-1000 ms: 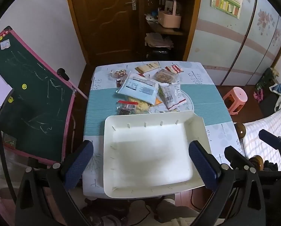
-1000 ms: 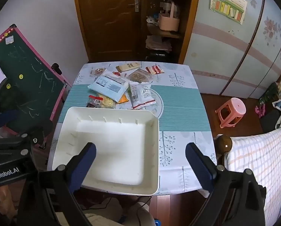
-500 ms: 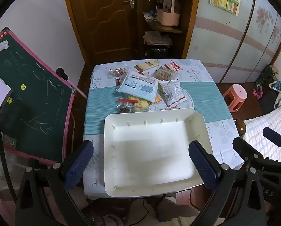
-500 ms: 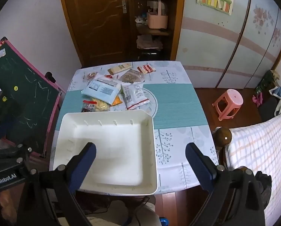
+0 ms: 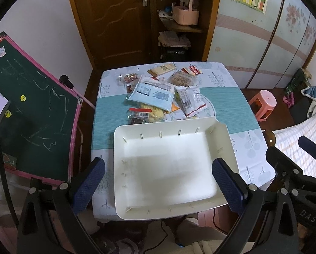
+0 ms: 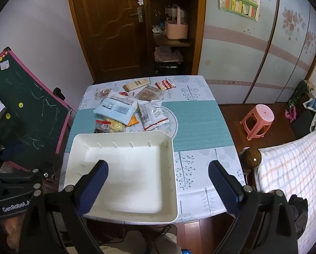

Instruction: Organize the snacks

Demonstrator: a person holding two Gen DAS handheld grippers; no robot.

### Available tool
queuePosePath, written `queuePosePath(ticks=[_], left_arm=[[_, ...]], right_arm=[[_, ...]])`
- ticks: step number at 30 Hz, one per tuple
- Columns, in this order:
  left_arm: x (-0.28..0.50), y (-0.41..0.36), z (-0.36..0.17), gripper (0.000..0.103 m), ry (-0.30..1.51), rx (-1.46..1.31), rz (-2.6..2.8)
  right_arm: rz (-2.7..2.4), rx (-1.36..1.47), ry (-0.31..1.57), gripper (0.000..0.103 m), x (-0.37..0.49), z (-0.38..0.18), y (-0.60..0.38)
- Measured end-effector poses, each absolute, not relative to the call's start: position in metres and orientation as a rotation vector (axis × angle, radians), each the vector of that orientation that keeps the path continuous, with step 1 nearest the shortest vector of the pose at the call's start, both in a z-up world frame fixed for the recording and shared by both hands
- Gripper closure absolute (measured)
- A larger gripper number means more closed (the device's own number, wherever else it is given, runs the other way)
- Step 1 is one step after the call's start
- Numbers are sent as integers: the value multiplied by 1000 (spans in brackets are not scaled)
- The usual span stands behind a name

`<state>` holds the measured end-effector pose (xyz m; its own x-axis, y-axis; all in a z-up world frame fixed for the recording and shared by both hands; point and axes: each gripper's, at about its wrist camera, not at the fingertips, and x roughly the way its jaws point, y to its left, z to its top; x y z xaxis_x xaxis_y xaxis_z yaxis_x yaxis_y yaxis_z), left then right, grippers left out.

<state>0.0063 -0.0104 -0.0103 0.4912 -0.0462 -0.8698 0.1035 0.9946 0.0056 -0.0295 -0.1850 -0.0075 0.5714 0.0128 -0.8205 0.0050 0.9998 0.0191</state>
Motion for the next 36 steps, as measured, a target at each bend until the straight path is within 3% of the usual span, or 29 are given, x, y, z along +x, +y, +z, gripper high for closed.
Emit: queuePosePath(ticks=[11,36], left_arm=[[4,-7,-12,6,1060,53,-95],[10,11,-5,7,1054,40,-101]], right_arm=[[29,8,949,13,-29,-6,-179],[29,0,945,13,-28,-5,-169]])
